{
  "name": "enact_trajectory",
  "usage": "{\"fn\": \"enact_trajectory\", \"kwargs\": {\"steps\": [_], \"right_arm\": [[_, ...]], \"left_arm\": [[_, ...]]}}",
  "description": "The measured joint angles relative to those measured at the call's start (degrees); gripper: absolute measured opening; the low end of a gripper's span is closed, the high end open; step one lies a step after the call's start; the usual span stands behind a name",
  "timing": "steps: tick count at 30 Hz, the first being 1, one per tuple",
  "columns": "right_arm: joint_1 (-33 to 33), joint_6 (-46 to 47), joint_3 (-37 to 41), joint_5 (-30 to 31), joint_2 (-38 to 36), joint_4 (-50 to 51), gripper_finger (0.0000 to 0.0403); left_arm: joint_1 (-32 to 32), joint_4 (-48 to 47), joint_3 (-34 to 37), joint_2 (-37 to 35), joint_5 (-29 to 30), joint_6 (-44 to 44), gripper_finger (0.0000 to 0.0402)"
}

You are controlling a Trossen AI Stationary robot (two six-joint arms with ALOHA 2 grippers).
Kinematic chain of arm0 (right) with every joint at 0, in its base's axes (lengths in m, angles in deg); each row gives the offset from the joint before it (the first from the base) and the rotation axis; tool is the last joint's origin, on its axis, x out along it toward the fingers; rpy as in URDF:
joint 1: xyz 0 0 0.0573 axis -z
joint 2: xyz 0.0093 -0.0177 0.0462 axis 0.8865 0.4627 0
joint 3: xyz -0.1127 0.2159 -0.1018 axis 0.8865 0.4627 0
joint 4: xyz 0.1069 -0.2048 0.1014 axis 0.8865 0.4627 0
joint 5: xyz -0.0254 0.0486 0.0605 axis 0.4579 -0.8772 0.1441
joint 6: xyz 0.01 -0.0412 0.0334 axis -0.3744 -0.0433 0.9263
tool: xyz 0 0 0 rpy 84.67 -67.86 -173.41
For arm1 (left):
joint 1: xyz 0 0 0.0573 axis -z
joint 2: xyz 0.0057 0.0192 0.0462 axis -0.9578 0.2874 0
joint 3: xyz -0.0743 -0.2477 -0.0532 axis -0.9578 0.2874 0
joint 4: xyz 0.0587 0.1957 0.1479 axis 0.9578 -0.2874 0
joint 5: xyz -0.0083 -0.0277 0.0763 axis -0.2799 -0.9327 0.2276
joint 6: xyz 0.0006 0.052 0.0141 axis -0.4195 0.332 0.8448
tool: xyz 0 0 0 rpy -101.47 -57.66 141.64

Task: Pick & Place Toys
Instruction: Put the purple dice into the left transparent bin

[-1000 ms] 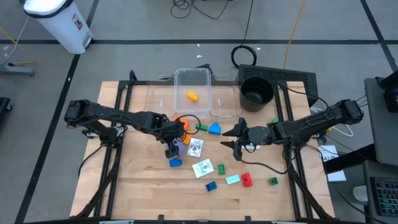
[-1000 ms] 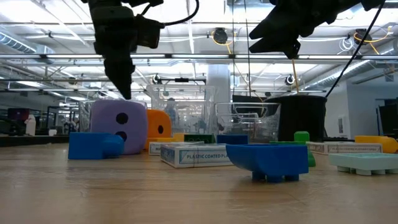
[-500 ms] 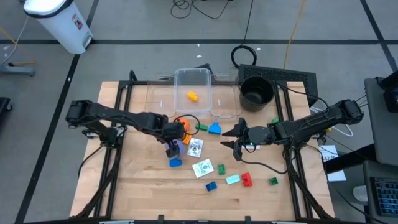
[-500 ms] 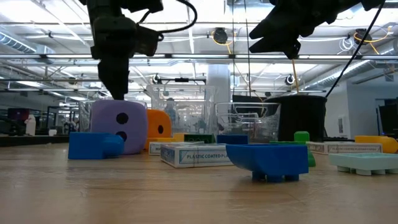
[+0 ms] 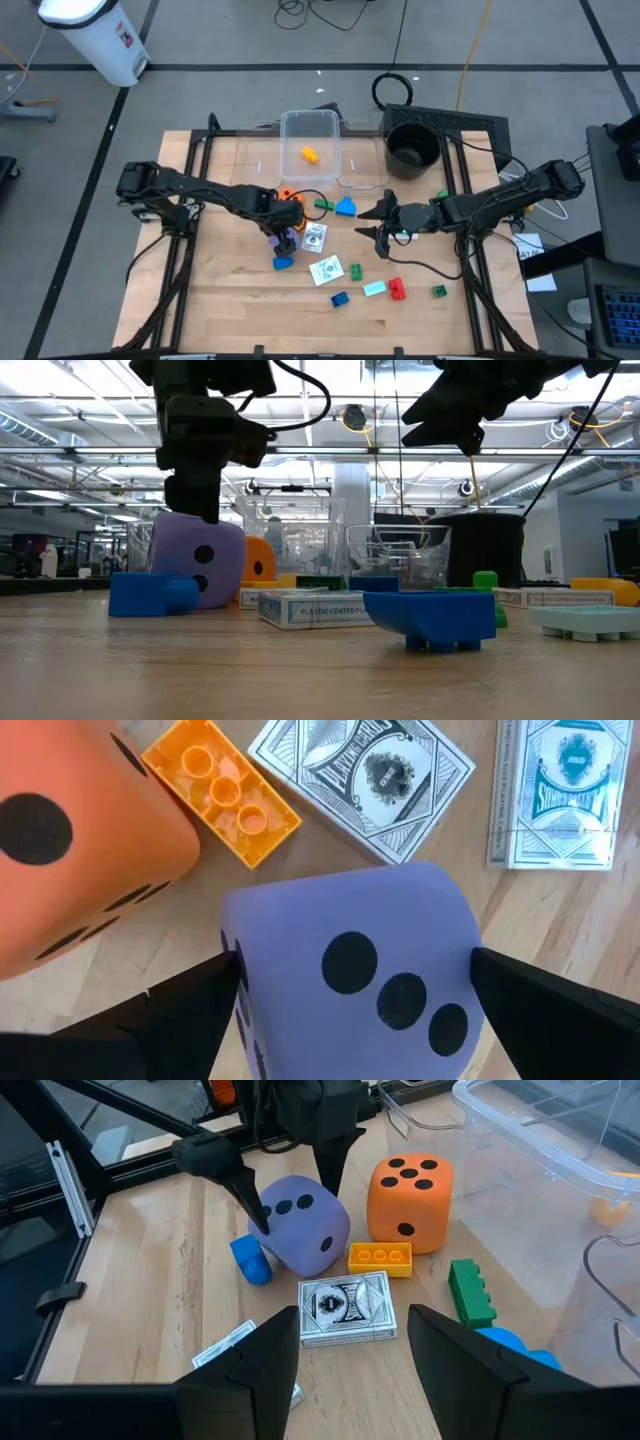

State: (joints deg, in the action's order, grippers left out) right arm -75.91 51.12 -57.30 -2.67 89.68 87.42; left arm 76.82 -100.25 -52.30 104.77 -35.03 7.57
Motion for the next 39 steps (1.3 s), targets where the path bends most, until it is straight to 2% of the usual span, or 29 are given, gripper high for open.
{"fn": "enact_trajectory", "kwargs": {"steps": [12,21,26,29,39], "right_arm": [[0.0,0.0,0.0,0.0,0.0,0.4,0.0180],[0.0,0.0,0.0,0.0,0.0,0.6,0.0180],[0.0,0.0,0.0,0.0,0.0,0.6,0.0180],[0.0,0.0,0.0,0.0,0.0,0.6,0.0180],[0.0,0.0,0.0,0.0,0.0,0.6,0.0180]], "left_arm": [[0.3,2.6,0.2,-0.1,0.5,0.9,0.0400],[1.1,2.2,0.2,-0.1,2.4,0.9,0.0399],[0.4,1.0,0.2,-0.1,1.5,0.3,0.0395],[-0.1,0.8,0.2,-0.1,0.3,0.3,0.0373],[-0.4,0.6,0.2,-0.1,-2.3,3.3,0.0251]]}}
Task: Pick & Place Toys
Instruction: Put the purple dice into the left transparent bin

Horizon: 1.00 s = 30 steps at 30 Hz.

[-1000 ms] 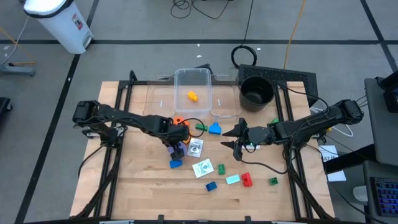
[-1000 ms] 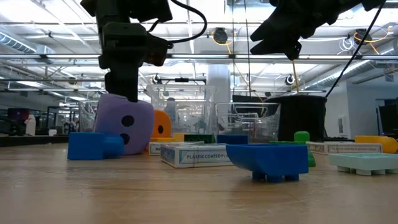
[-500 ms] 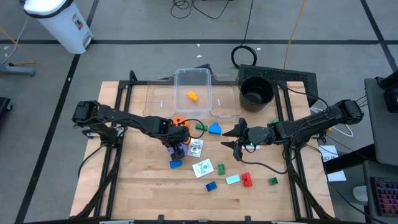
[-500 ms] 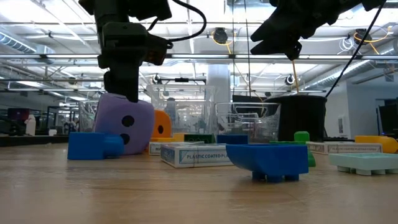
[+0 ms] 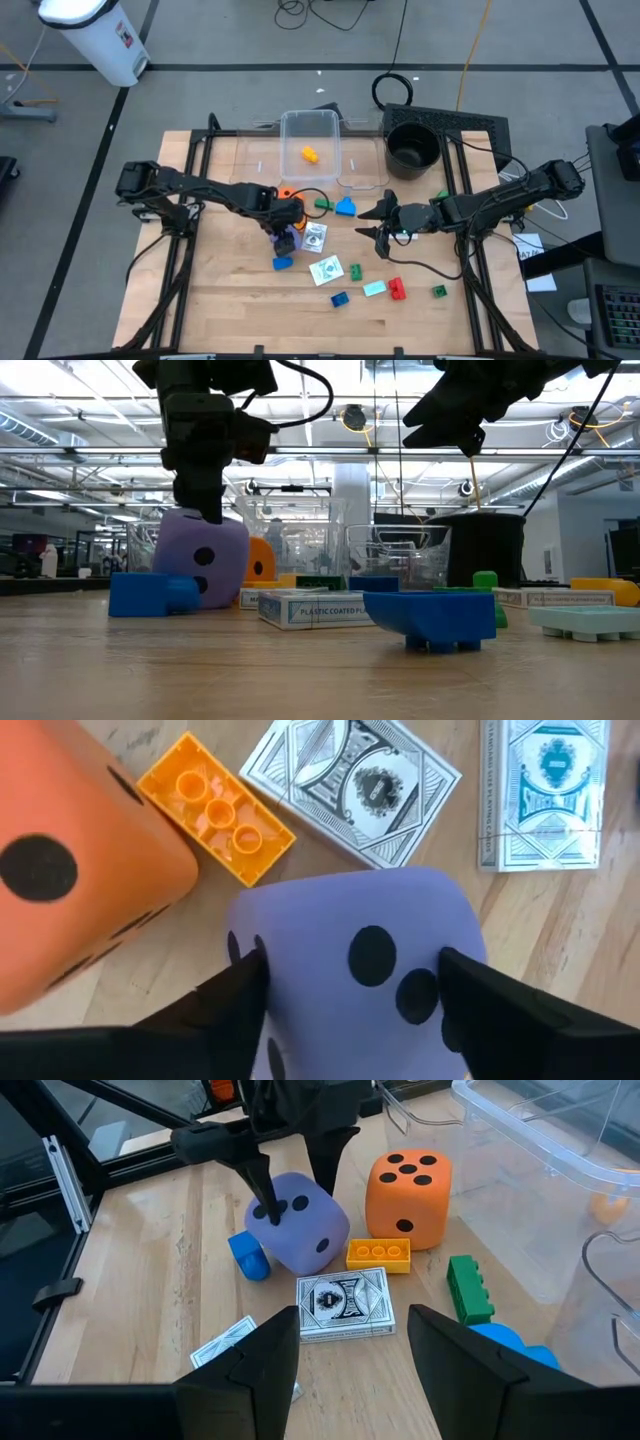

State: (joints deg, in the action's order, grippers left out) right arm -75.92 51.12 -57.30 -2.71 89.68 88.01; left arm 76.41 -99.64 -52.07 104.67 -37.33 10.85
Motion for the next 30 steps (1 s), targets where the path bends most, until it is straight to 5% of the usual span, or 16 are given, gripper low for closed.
{"fn": "enact_trajectory", "kwargs": {"steps": [16,30], "right_arm": [[0.0,-0.2,0.0,0.0,0.0,0.0,0.0180],[0.0,-0.2,0.0,0.0,0.0,-0.1,0.0180]], "left_arm": [[-0.4,-1.8,0.4,-4.3,-4.5,1.1,0.0137],[-0.9,-3.4,0.1,-8.3,-6.1,0.0,0.0112]]}}
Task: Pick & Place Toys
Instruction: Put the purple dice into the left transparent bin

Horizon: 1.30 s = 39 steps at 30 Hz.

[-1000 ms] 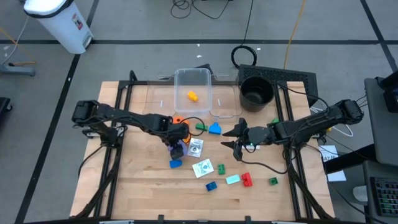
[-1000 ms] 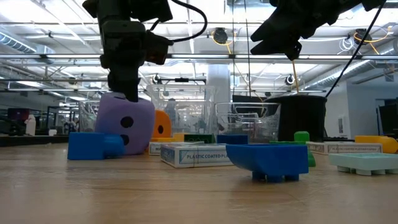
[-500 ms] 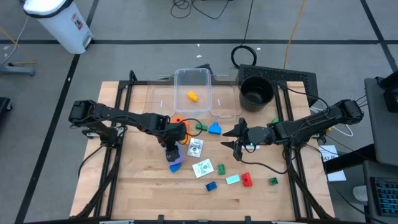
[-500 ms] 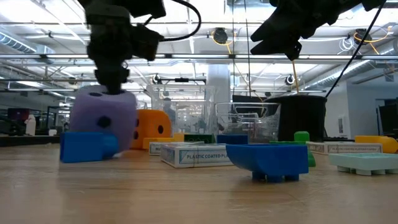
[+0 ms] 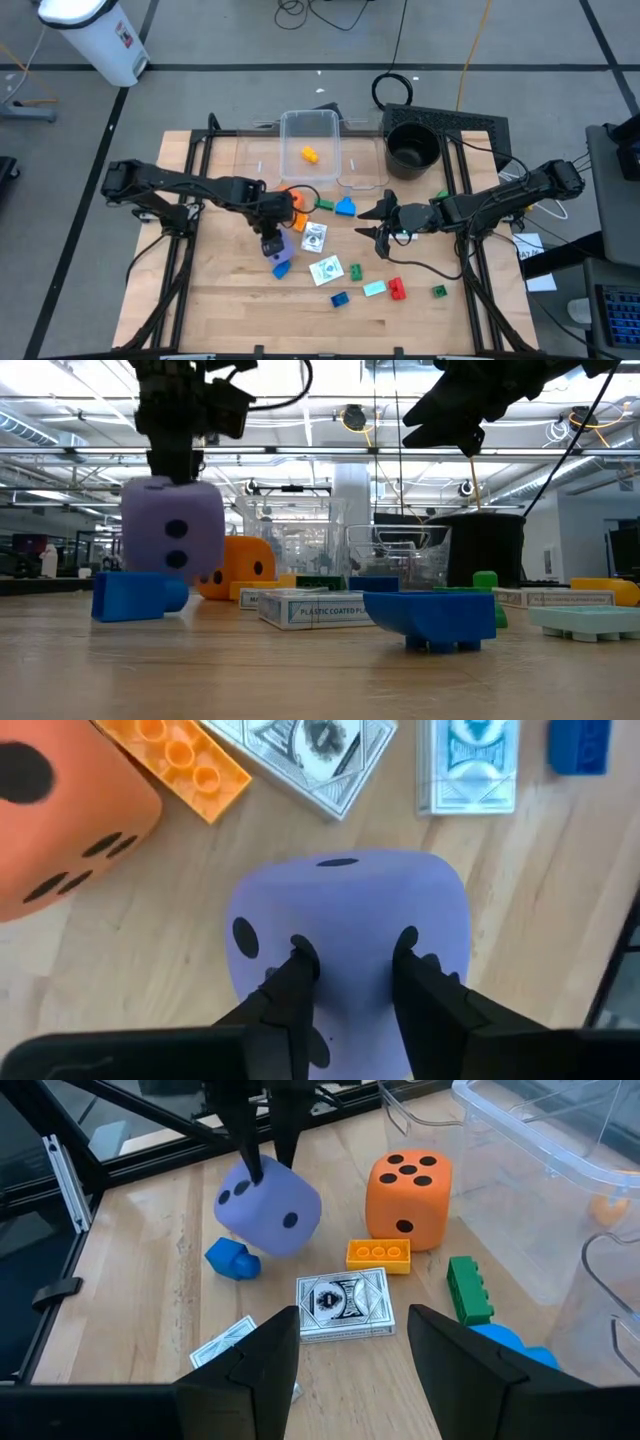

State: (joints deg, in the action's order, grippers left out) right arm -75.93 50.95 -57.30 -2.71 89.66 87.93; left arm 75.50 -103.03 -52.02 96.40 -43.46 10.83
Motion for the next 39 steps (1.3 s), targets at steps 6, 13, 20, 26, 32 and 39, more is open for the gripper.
{"fn": "enact_trajectory", "kwargs": {"steps": [6,13,20,26,32,39], "right_arm": [[0.0,-0.1,0.0,0.0,0.0,-0.1,0.0180],[0.0,-0.3,0.0,0.0,0.0,-0.2,0.0180],[0.0,-0.2,0.0,0.0,0.0,-0.2,0.0180],[0.0,0.0,0.0,0.0,0.0,-0.2,0.0180],[0.0,-0.2,0.0,0.1,0.0,-0.2,0.0180],[0.9,-0.2,0.0,0.3,0.0,-0.2,0.0180]], "left_arm": [[-0.8,-5.0,-4.2,-4.0,2.9,-0.3,0.0112],[-4.3,-18.2,-14.9,-7.5,10.9,2.5,0.0112],[-9.6,-29.0,-25.8,-8.2,16.7,6.6,0.0112],[-16.1,-32.6,-30.7,-8.3,23.3,10.0,0.0112],[-24.6,-33.4,-30.7,-7.2,25.0,11.3,0.0112],[-34.2,-32.6,-30.7,-1.8,27.2,11.5,0.0112]]}}
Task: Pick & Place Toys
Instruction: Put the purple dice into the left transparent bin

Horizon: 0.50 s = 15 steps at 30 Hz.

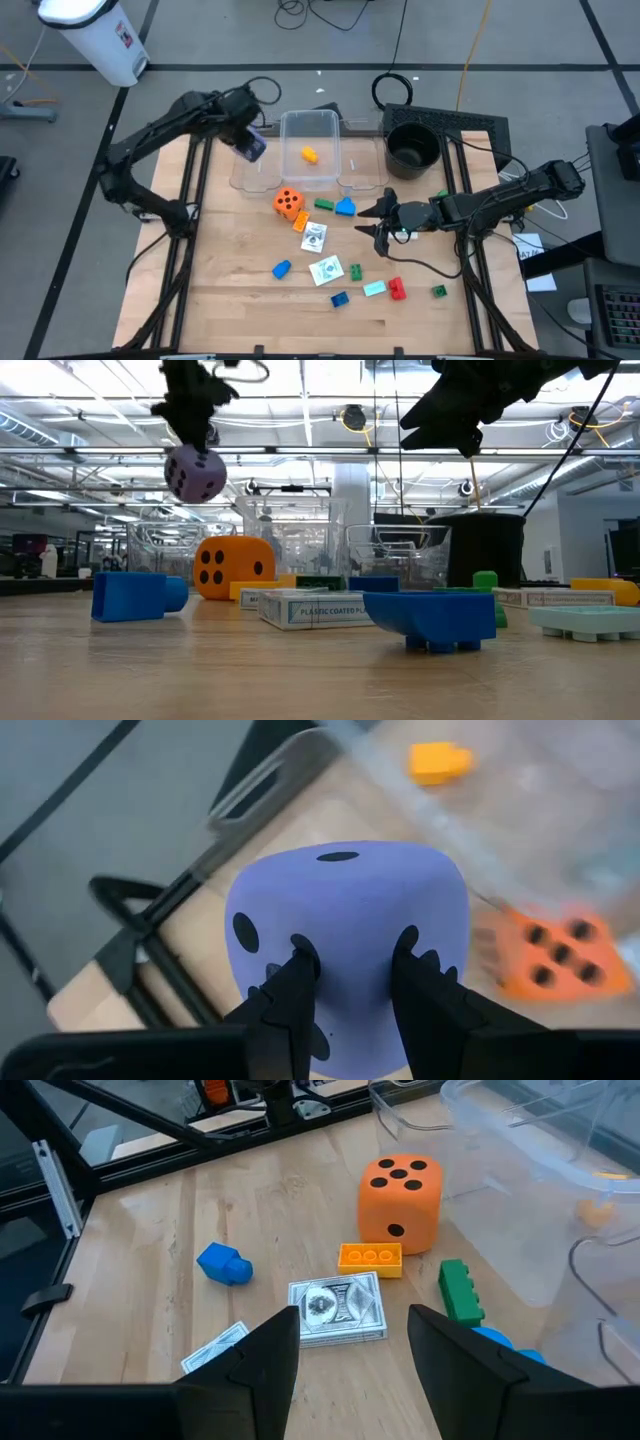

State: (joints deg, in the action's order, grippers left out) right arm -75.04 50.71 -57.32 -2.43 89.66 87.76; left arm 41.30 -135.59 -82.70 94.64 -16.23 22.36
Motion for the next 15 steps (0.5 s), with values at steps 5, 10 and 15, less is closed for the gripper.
{"fn": "enact_trajectory", "kwargs": {"steps": [5,10,15], "right_arm": [[1.2,0.0,0.0,0.0,0.0,0.0,0.0180],[2.2,0.0,0.0,0.0,0.0,0.0,0.0180],[3.2,0.0,0.0,0.0,0.0,0.0,0.0180]], "left_arm": [[-4.2,1.8,0.0,5.0,0.0,1.9,0.0112],[-7.7,3.6,0.0,9.5,0.0,2.1,0.0112],[-9.7,5.2,0.0,13.7,-0.4,1.8,0.0112]]}}
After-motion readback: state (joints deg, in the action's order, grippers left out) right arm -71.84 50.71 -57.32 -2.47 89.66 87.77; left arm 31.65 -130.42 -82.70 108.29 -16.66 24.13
